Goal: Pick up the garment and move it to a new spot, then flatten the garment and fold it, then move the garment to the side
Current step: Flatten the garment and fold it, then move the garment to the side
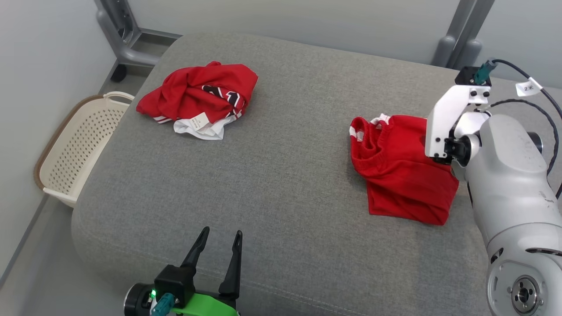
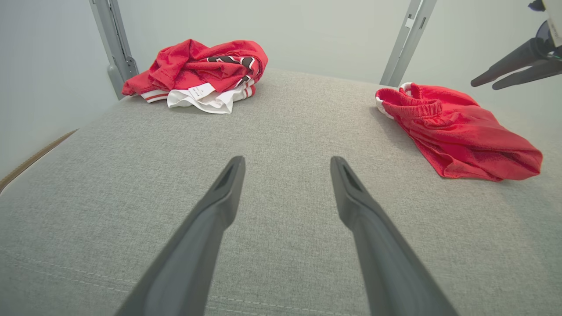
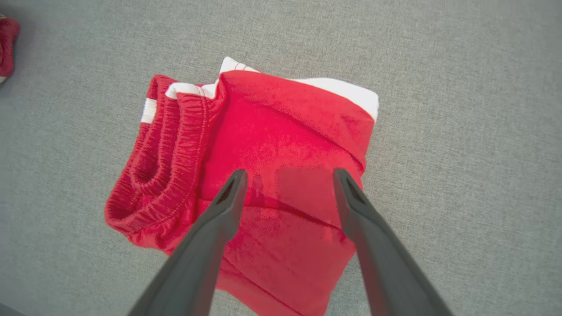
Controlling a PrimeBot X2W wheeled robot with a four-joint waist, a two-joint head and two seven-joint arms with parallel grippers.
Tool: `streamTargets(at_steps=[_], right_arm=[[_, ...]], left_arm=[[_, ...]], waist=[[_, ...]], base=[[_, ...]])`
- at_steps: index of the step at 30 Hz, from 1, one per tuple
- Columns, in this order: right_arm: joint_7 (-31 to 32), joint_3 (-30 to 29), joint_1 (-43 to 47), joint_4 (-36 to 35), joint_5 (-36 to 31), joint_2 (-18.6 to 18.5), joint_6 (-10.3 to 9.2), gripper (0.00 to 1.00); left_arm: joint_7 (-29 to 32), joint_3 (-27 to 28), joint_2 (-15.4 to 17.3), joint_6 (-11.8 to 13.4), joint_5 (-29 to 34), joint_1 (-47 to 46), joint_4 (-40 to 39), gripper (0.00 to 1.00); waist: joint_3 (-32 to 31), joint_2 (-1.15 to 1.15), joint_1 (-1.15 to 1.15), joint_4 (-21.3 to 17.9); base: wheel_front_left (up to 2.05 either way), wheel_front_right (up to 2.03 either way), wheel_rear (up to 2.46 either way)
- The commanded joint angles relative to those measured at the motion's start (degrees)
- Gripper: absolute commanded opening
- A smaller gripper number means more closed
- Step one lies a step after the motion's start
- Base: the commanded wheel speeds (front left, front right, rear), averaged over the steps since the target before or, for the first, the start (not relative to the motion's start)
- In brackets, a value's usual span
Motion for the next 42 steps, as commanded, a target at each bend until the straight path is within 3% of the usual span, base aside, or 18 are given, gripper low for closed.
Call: streamTargets(at_steps=[1,9,11,12,17,22,42], right_arm=[[0.19,-0.05,0.88,-0.22,0.23,-0.04,-0.08,1.0],[-2.63,-0.71,4.26,-2.02,0.63,-0.05,-0.08,1.0],[-4.88,-0.63,5.22,-2.56,0.75,-0.05,-0.08,0.22],[-6.4,-0.27,5.58,-2.64,1.2,-0.03,-0.08,0.0],[-14.01,2.02,8.07,-1.67,3.08,-0.08,-0.07,0.0],[-17.74,5.09,9.3,1.78,5.2,-0.12,-0.08,0.0],[-22.2,2.88,4.39,7.82,1.65,-0.1,-0.08,0.0]], left_arm=[[-0.26,0.13,0.41,0.29,-0.38,-0.11,-0.17,1.0],[-0.1,-0.44,0.62,0.21,-0.61,-0.43,-0.13,1.0],[-0.1,-0.51,0.57,0.24,-0.7,-0.67,-0.08,1.0],[-0.11,-0.57,0.6,0.26,-0.72,-0.68,-0.06,1.0],[-0.14,-0.69,0.59,0.36,-0.81,-0.45,-0.1,1.0],[-0.17,-0.76,0.68,0.33,-1.03,-0.2,0.03,1.0],[-0.21,-2.57,-0.2,-0.06,-1.41,-0.41,0.51,1.0]], waist=[[-0.85,0.0,0.0,-1.15],[-0.96,0.0,0.0,-1.61],[-1.1,0.0,0.0,-1.12],[-1.18,0.0,0.0,-0.88],[-1.35,0.0,0.0,0.26],[-1.45,0.0,0.0,1.03],[2.14,0.0,0.0,8.0]], base=[[0.0,0.0,0.0],[0.0,0.0,0.0],[0.0,0.0,0.0],[0.0,0.0,0.0],[0.0,0.0,0.0],[0.0,0.0,0.0],[0.0,0.0,0.0]])
